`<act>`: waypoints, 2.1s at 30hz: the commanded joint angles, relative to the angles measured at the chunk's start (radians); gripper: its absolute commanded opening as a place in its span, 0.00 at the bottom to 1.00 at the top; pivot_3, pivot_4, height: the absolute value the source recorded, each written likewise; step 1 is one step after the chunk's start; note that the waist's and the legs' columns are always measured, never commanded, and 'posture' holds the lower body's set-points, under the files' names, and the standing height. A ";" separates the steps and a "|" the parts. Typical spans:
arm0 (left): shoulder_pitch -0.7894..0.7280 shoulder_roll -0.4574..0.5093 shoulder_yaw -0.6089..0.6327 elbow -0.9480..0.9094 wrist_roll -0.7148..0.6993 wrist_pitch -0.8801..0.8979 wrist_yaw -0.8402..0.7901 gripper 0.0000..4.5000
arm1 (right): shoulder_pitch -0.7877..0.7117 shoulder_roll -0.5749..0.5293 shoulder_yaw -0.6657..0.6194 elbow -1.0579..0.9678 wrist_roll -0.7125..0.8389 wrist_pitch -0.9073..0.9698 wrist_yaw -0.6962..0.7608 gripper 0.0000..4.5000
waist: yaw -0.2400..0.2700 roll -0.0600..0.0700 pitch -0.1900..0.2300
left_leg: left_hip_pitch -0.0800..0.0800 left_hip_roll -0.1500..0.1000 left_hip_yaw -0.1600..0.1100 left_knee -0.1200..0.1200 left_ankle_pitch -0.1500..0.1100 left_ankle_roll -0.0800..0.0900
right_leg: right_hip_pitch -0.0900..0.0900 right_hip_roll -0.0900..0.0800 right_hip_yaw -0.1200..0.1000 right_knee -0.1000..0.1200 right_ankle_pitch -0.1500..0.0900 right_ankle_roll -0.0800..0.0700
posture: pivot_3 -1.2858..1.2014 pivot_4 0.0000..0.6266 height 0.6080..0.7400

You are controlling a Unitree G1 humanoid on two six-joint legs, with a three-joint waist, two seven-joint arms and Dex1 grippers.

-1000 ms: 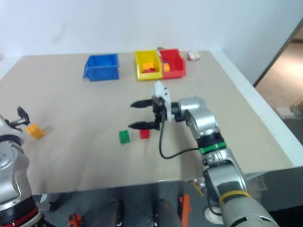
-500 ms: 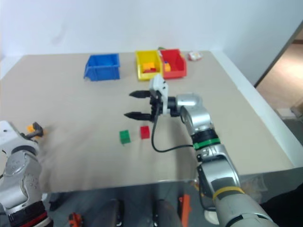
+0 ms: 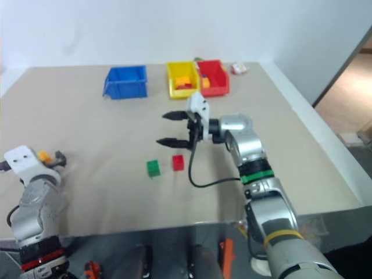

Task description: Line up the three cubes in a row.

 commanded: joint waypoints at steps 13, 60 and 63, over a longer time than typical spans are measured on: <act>0.039 0.146 -0.097 -0.043 0.003 -0.040 -0.157 0.30 | -0.002 -0.017 -0.011 -0.042 0.000 -0.023 0.010 1.00 | 0.000 0.000 0.000 | 0.000 0.000 0.000 -0.001 0.000 0.000 | -0.001 0.000 0.000 0.000 0.000 0.000 | 0.52 0.24 1.00; -0.084 0.629 -0.617 0.259 -0.085 -0.487 -1.489 0.30 | 0.092 -0.146 0.034 -0.200 0.006 0.083 0.110 1.00 | -0.002 0.004 0.002 | 0.000 0.001 0.001 -0.008 -0.001 0.000 | -0.004 0.001 -0.001 0.000 -0.006 -0.006 | 0.52 0.24 1.00; -0.087 0.628 -0.614 0.281 -0.076 -0.505 -1.478 0.30 | 0.090 -0.148 0.035 -0.198 0.005 0.081 0.113 1.00 | -0.002 0.004 0.002 | 0.000 0.001 0.001 -0.007 -0.001 0.000 | -0.004 0.001 -0.001 0.000 -0.007 -0.007 | 0.52 0.24 1.00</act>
